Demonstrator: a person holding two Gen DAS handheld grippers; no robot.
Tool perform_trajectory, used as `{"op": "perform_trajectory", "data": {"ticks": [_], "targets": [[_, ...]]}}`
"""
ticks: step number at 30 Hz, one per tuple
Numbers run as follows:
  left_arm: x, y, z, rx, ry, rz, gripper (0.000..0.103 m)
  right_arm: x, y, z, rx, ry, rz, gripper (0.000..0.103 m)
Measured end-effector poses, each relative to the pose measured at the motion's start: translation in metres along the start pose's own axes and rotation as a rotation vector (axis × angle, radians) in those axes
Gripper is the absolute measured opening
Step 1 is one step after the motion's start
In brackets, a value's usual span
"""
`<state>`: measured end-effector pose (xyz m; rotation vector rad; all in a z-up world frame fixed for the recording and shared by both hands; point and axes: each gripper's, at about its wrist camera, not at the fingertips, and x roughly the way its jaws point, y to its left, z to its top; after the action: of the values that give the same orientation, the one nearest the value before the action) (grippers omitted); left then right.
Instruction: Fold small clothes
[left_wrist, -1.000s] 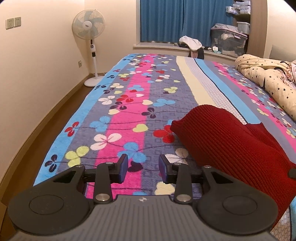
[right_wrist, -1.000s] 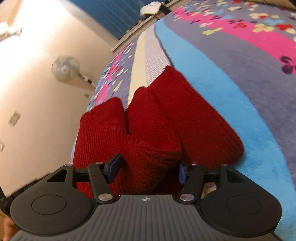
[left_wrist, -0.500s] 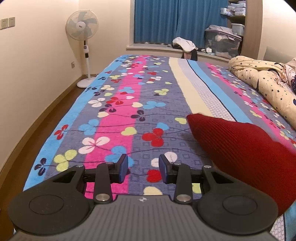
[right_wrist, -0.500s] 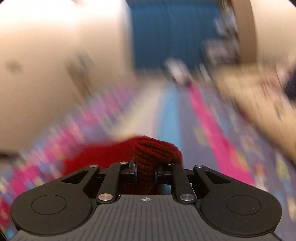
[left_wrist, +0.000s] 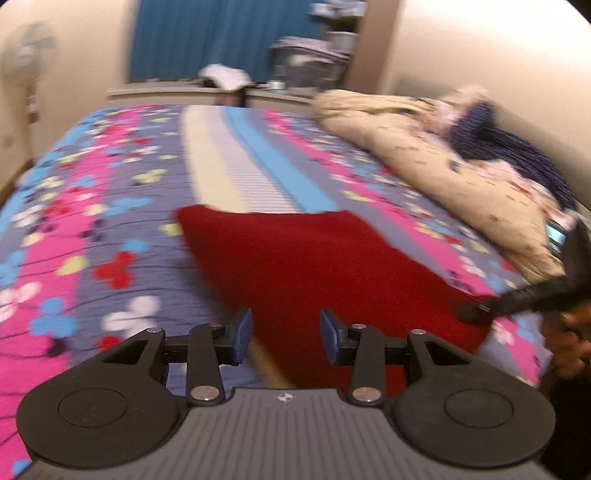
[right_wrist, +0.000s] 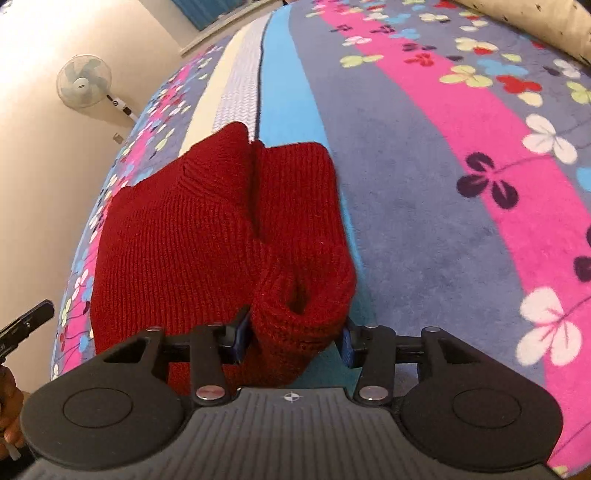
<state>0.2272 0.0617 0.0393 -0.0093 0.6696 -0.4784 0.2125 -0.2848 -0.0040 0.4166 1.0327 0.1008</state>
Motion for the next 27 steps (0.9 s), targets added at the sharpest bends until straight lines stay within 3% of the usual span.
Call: {"op": "perform_trajectory", "data": {"ticks": [2,5,6,7,9,11,12,14,15,16,20,23,24,27], "targets": [[0.007,-0.02,-0.005,0.054,0.005,-0.056,0.045,-0.002,0.011,-0.001,-0.054,-0.053,0.021,0.028],[0.021,-0.043,-0.016,0.138,0.074,-0.141,0.045,-0.027,0.029,0.001,-0.163,-0.173,0.249,0.026],[0.031,-0.05,-0.022,0.179,0.134,-0.145,0.045,-0.03,0.03,0.001,-0.175,-0.176,0.263,0.026],[0.041,-0.055,-0.03,0.232,0.188,-0.115,0.045,-0.025,0.029,0.001,-0.179,-0.152,0.209,0.026],[0.051,-0.064,-0.041,0.317,0.247,-0.092,0.045,0.0,0.019,-0.003,-0.184,-0.024,-0.016,0.032],[0.05,-0.062,-0.039,0.314,0.241,-0.102,0.045,0.007,0.006,-0.001,-0.099,0.044,-0.007,0.032],[0.049,-0.056,-0.034,0.274,0.237,-0.118,0.045,0.001,0.006,0.002,-0.096,0.008,0.019,0.033],[0.045,-0.035,-0.02,0.142,0.205,-0.142,0.045,-0.017,0.008,0.01,-0.12,-0.097,0.042,0.047],[0.043,-0.024,-0.013,0.077,0.175,-0.133,0.045,-0.025,0.008,0.014,-0.114,-0.155,0.033,0.054],[0.042,-0.013,-0.006,0.021,0.15,-0.121,0.046,-0.03,0.007,0.019,-0.102,-0.2,0.023,0.055],[0.05,0.033,0.01,-0.157,0.094,0.055,0.046,-0.04,-0.001,0.039,-0.019,-0.346,-0.017,0.056],[0.062,0.057,0.016,-0.254,0.093,0.121,0.049,-0.022,-0.005,0.054,0.022,-0.335,0.049,0.057],[0.067,0.063,0.017,-0.289,0.088,0.129,0.055,-0.013,-0.002,0.059,0.019,-0.312,0.075,0.057],[0.077,0.08,0.02,-0.391,0.084,0.097,0.061,0.025,0.009,0.076,0.015,-0.231,0.126,0.059]]}}
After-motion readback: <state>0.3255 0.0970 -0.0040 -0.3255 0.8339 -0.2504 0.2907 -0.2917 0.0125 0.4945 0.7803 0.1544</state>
